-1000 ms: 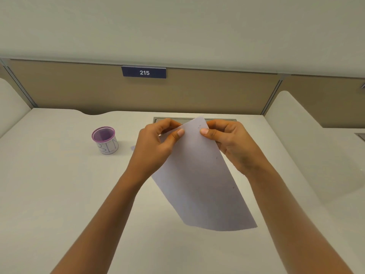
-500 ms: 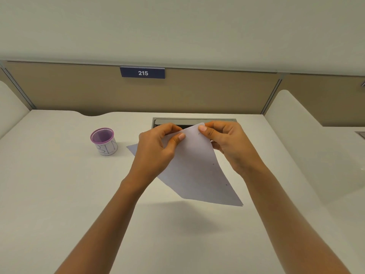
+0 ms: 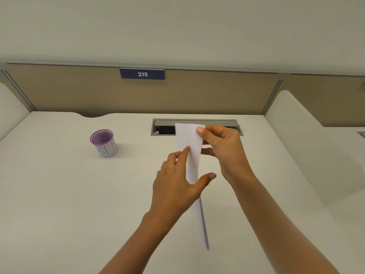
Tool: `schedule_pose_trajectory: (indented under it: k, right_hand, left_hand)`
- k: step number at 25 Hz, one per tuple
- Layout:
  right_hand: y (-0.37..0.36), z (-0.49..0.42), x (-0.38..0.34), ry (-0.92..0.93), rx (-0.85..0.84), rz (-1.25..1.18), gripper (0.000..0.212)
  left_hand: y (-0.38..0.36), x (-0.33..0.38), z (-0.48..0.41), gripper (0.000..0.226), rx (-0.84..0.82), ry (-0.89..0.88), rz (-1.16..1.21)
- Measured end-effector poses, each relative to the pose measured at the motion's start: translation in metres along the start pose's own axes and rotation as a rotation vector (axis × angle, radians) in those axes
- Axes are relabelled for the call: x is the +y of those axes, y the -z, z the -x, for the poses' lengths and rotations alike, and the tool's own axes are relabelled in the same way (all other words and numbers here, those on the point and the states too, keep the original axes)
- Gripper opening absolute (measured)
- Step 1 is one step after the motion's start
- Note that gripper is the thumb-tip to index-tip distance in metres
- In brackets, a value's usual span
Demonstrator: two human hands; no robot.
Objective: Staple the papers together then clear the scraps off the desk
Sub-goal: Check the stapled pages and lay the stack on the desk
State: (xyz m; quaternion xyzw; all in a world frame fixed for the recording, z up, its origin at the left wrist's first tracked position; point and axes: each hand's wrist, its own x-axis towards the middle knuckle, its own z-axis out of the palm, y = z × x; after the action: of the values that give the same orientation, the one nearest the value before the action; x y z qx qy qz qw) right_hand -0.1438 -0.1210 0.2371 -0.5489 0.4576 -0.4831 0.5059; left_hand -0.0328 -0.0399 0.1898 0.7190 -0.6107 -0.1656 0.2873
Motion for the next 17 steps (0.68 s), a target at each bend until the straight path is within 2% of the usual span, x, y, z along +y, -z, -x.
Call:
schedule_pose_trajectory:
  k: [3,6,10,13,15,17]
  right_hand:
    - [-0.012,0.003,0.008,0.000,0.000,-0.003,0.005]
    - [-0.018,0.007,0.011,0.021,-0.044,-0.046,0.008]
    - [-0.009,0.009,0.019,0.079,-0.056,-0.061,0.019]
    - [0.009,0.010,0.042,0.113,0.066,0.037,0.025]
    - [0.023,0.013,0.061,0.085,0.147,0.073,0.040]
    - [0.035,0.021,0.084,-0.034,0.145,0.090,0.063]
  left_hand:
    - [-0.006,-0.001,-0.002,0.067,-0.031,0.026,0.042]
    - [-0.007,-0.009,-0.007,0.045,0.004,0.048,0.167]
    - [-0.006,-0.028,-0.013,0.034,0.034,0.048,0.509]
    - [-0.006,-0.045,-0.013,0.030,-0.025,0.088,0.683]
    - [-0.005,-0.055,-0.010,0.030,-0.051,0.131,0.767]
    - [-0.004,-0.063,-0.005,0.031,-0.044,0.144,0.836]
